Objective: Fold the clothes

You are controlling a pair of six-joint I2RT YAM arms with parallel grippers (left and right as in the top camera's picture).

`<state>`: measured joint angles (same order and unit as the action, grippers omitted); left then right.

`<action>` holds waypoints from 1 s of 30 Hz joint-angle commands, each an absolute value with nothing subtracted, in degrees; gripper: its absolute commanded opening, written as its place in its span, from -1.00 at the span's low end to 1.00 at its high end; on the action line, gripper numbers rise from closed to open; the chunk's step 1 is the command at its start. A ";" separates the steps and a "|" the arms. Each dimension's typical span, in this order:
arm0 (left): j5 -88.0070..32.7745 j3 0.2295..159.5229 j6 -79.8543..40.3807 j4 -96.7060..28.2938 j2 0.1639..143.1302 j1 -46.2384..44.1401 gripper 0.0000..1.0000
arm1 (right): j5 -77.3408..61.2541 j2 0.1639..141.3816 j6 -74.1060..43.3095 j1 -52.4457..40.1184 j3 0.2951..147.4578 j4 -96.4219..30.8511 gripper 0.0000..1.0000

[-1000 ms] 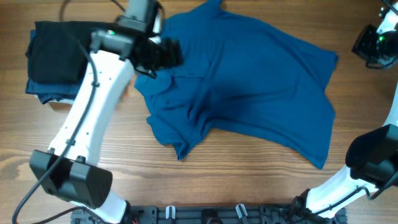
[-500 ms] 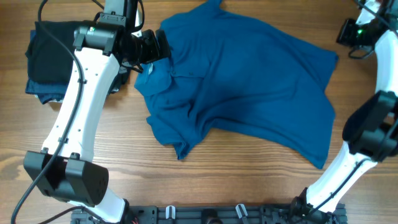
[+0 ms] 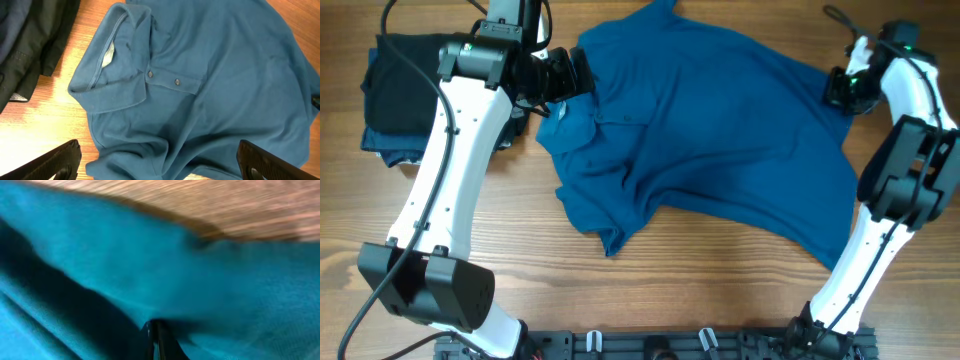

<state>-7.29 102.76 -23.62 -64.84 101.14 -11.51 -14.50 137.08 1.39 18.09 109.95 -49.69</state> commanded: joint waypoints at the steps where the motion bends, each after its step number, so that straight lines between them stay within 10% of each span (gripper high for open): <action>1: -6.94 103.09 -23.11 -64.71 101.16 -11.40 0.99 | -12.40 138.67 1.48 15.25 107.53 -53.32 -0.91; 30: -6.94 103.09 -23.11 -64.71 101.16 -11.40 0.99 | -8.05 123.42 -0.01 12.36 105.89 -47.72 -0.91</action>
<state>-7.29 102.76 -23.62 -64.84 101.14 -11.51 -9.93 123.66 1.37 12.36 105.14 -49.58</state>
